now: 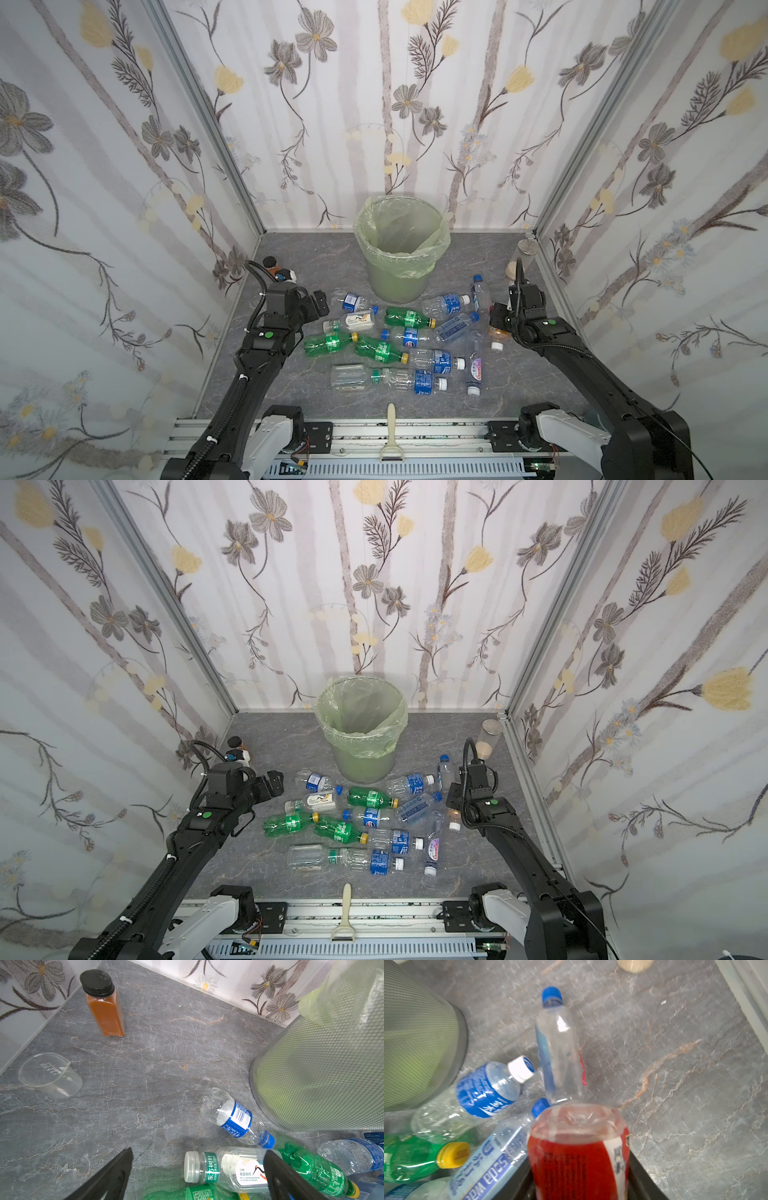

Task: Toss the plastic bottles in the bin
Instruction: 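Lift the red-labelled bottle over the bin and open the right gripper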

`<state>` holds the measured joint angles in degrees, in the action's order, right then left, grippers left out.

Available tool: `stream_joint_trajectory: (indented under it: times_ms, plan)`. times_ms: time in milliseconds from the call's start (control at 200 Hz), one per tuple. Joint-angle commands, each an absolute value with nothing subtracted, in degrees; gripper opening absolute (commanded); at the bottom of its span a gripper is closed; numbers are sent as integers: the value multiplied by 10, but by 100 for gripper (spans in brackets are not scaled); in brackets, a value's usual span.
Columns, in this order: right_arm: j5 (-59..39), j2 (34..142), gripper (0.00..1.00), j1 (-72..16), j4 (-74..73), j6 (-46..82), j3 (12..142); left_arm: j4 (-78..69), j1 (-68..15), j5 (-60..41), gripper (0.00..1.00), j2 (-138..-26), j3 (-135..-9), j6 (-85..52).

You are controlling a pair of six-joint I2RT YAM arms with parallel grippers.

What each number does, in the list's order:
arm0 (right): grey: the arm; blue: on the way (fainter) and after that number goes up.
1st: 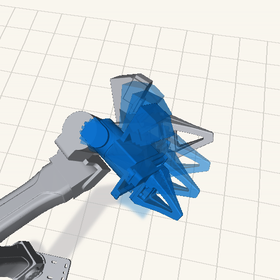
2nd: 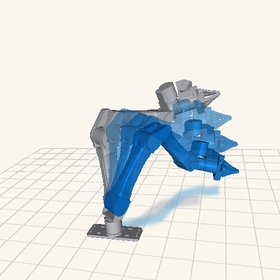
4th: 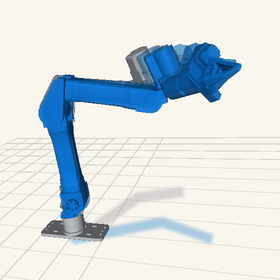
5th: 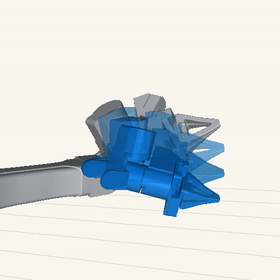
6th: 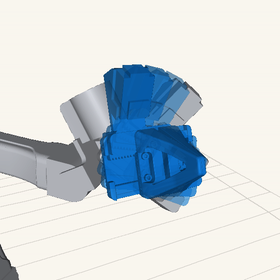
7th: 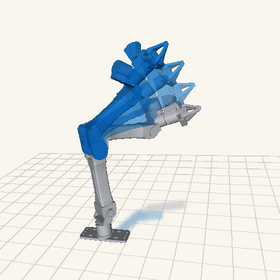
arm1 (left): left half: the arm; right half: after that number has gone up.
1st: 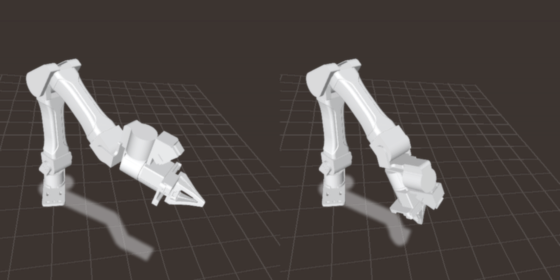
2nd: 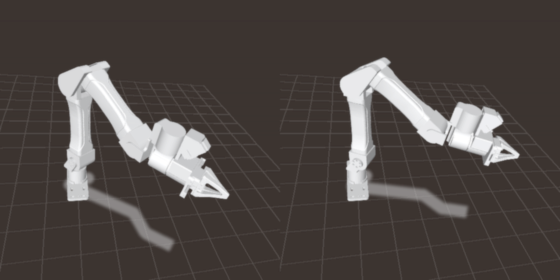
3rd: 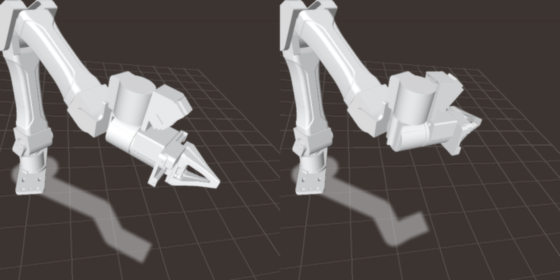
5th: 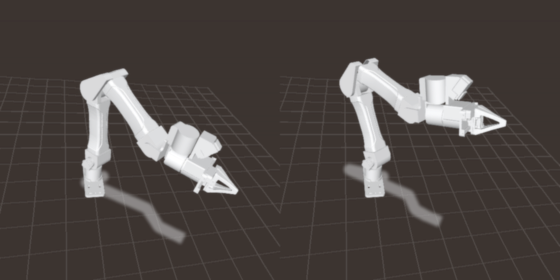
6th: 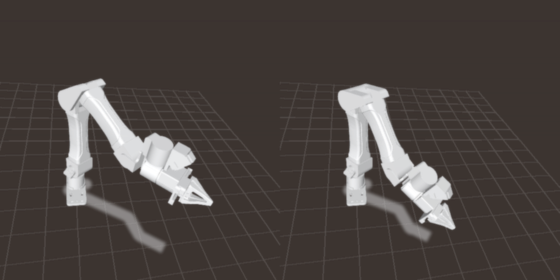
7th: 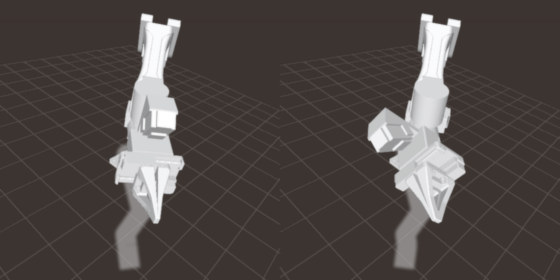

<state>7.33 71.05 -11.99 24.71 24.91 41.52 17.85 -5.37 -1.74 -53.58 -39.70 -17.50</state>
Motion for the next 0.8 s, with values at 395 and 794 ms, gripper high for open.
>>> stream_joint_trajectory:
  times_ms: [395,794]
  plan:
    - [-180,963,64,-242,92,189,961,176,-52,-62,100,-547,-427,-177]
    - [-148,987,99,-264,55,177,1011,225,-53,-78,100,-562,-474,-120]
